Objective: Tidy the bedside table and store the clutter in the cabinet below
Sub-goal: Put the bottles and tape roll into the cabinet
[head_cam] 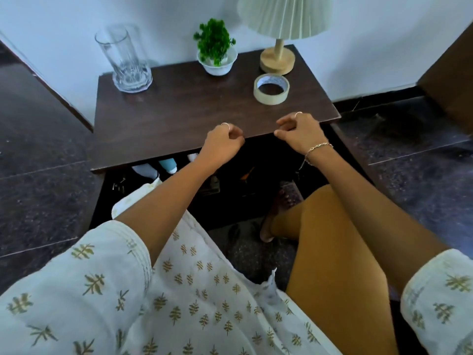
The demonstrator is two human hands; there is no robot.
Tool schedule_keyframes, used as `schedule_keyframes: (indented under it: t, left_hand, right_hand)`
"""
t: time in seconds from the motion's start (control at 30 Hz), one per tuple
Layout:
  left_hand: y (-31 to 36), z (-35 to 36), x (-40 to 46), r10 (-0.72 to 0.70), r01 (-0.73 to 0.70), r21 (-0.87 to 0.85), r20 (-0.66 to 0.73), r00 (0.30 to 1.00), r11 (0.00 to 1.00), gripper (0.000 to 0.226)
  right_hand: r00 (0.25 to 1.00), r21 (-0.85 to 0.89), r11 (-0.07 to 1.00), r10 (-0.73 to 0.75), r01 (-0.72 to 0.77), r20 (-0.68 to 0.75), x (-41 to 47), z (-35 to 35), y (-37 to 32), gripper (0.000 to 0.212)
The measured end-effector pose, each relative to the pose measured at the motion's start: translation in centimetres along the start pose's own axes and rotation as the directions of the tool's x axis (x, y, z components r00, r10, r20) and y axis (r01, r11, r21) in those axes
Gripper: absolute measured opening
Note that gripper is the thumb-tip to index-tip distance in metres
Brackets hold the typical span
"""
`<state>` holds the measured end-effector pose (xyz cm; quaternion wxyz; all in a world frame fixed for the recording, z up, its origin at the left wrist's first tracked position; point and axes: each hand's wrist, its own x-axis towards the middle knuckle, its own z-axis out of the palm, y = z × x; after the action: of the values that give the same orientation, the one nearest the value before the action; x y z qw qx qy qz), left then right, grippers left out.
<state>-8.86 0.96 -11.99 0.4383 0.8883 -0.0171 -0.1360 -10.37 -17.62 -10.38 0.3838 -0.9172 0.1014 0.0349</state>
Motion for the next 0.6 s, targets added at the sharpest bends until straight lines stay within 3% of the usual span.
schedule_keyframes:
  t: [0.1,0.23,0.37,0.5,0.6]
  left_hand:
    - [1.6,0.0,2.0,0.041,-0.040,0.012,-0.053,0.998,0.999,0.040]
    - [2.7,0.3,5.8,0.020,-0.020,0.039,0.005,1.000,0.999,0.069]
    - [3.2,1.1,9.2,-0.034,0.033,0.017,0.078,0.996,0.999,0.089]
    - [3.8,2.0,11.8,-0.084,0.092,-0.056,0.135,0.987,0.994,0.093]
    - [4.1,2.3,12.5,-0.066,0.084,-0.103,0.165,0.984,0.991,0.078]
  right_hand:
    - [0.999,0.021,0.999,0.031,-0.030,-0.034,2.5,-1.1,0.6,0.030]
    - [0.995,0.057,0.994,0.094,-0.093,-0.015,5.8,-1.1,1.6,0.046]
    - [0.986,0.199,0.968,0.164,-0.155,-0.031,9.4,-0.6,2.6,0.060]
    - [0.984,0.325,0.930,0.180,-0.170,0.000,12.1,-0.2,2.9,0.072]
    - [0.991,0.339,0.931,0.137,-0.133,0.014,12.8,0.2,3.1,0.062]
